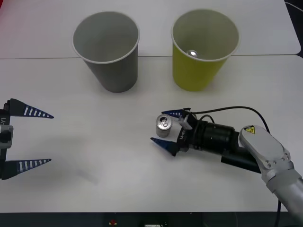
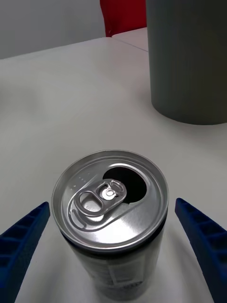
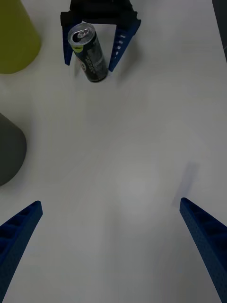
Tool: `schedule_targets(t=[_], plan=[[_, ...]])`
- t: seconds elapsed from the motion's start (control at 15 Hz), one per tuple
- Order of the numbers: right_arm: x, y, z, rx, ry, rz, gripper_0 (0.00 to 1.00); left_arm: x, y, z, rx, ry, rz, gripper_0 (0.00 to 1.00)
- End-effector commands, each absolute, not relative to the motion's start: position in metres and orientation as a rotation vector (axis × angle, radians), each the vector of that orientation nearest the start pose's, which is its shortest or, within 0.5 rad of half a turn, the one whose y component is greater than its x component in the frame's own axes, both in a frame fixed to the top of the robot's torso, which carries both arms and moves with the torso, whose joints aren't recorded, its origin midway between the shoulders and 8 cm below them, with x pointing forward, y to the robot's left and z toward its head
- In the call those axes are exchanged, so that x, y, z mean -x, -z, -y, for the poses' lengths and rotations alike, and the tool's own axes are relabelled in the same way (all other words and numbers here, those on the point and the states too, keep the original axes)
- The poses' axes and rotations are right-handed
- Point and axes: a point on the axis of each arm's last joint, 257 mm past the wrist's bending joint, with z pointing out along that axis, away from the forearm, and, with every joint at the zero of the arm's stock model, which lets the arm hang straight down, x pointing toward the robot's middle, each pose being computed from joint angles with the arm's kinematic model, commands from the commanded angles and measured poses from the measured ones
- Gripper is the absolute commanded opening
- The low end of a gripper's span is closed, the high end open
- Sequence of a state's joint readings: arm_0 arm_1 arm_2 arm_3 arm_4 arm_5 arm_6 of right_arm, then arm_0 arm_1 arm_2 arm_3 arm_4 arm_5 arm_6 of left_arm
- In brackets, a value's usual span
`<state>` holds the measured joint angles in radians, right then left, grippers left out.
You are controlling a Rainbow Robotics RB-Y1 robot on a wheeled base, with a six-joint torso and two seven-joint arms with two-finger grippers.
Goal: Put the can into the green bin and the plastic bottle into the gray bin
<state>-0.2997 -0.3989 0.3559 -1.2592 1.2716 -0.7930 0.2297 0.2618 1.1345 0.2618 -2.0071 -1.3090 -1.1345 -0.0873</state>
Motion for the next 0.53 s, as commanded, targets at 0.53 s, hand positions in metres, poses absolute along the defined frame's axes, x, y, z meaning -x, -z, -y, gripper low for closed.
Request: schedule_targets(t=[0.53], plan=[[-0.4705,0.2809,0.0307,1.158,-0.58,-1.433,0.0,-0.3413,0.1666,-0.2858,-1.762,0.118,-1.444,1.0]])
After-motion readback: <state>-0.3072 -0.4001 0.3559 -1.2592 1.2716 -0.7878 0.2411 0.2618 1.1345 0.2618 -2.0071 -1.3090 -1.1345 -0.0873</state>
